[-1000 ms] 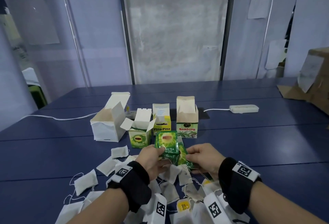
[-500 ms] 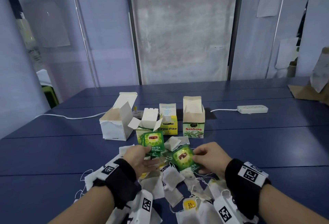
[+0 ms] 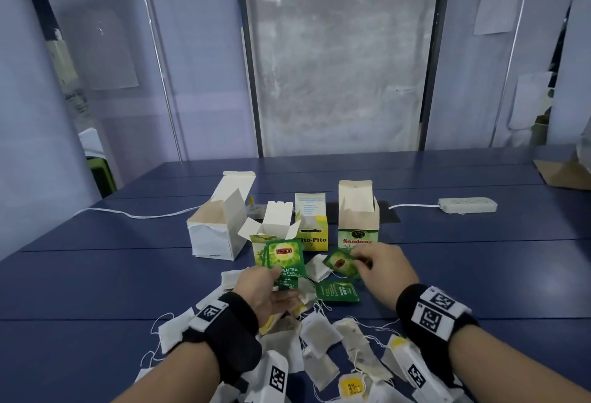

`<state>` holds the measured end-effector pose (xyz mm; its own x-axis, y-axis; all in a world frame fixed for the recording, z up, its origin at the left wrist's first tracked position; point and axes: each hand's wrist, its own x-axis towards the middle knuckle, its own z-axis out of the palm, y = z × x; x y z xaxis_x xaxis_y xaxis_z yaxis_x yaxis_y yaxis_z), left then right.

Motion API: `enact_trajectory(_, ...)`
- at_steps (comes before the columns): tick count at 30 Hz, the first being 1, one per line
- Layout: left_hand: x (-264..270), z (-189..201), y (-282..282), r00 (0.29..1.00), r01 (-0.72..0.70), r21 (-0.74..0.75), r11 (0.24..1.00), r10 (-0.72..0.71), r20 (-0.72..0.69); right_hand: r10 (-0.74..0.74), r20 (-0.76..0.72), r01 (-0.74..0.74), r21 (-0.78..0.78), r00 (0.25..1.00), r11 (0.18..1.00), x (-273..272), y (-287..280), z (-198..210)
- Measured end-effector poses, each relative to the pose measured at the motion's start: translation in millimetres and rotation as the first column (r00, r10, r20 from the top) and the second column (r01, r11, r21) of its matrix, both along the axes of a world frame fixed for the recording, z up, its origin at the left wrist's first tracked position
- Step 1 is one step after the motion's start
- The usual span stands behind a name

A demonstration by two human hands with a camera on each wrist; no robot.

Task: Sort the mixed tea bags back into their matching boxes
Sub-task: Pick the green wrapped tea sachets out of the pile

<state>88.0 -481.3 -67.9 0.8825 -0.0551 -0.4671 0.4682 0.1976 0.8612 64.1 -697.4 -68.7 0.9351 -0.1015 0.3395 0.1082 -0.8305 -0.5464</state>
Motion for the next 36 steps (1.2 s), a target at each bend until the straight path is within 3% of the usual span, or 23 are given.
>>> enact_trajectory(4, 0, 0, 3, 1.0, -0.002, 0.009, 1.0, 0.002, 0.009, 0.167, -0.167, -0.209, -0.281, 0.972, 0.937, 8, 11, -2)
enact_trajectory(7, -1, 2, 8, 1.0, 0.001, 0.018, 1.0, -0.001, 0.016, 0.224, -0.32, -0.326, -0.313, 0.921, 0.892, 11, 17, -2)
enact_trajectory(13, -1, 0, 17, 0.999, 0.001, 0.025, 1.0, -0.002, 0.032, 0.176, -0.54, -0.411, -0.352, 0.823, 0.841, 11, 16, -10)
enact_trajectory(17, 0, -2, 20, 0.999, 0.005, 0.016, 1.0, -0.005, 0.037, 0.147, -0.527, -0.431, -0.469, 0.837, 0.771, 12, 21, -7)
enact_trajectory(24, -4, -1, 32, 1.0, 0.013, 0.017, 1.0, -0.013, 0.028, 0.086, -0.398, -0.293, -0.497, 0.913, 0.817, 15, 33, -2)
enact_trajectory(28, -8, 0, 36, 0.999, 0.042, 0.008, 0.999, -0.043, 0.027, 0.047, -0.249, -0.12, -0.288, 0.967, 0.95, 17, 23, 5)
enact_trajectory(31, -13, 1, 32, 0.994, 0.086, 0.001, 0.996, -0.086, 0.073, -0.032, -0.158, 0.032, -0.003, 0.987, 0.999, 14, 16, 7)
enact_trajectory(33, -16, 1, 26, 0.986, 0.111, -0.003, 0.994, -0.11, 0.124, 0.001, -0.15, 0.048, 0.32, 0.989, 0.946, 9, 19, 8)
enact_trajectory(36, -24, 4, 10, 0.975, 0.13, -0.035, 0.991, -0.121, 0.186, 0.088, -0.169, 0.063, 0.722, 0.982, 0.689, -4, 33, 10)
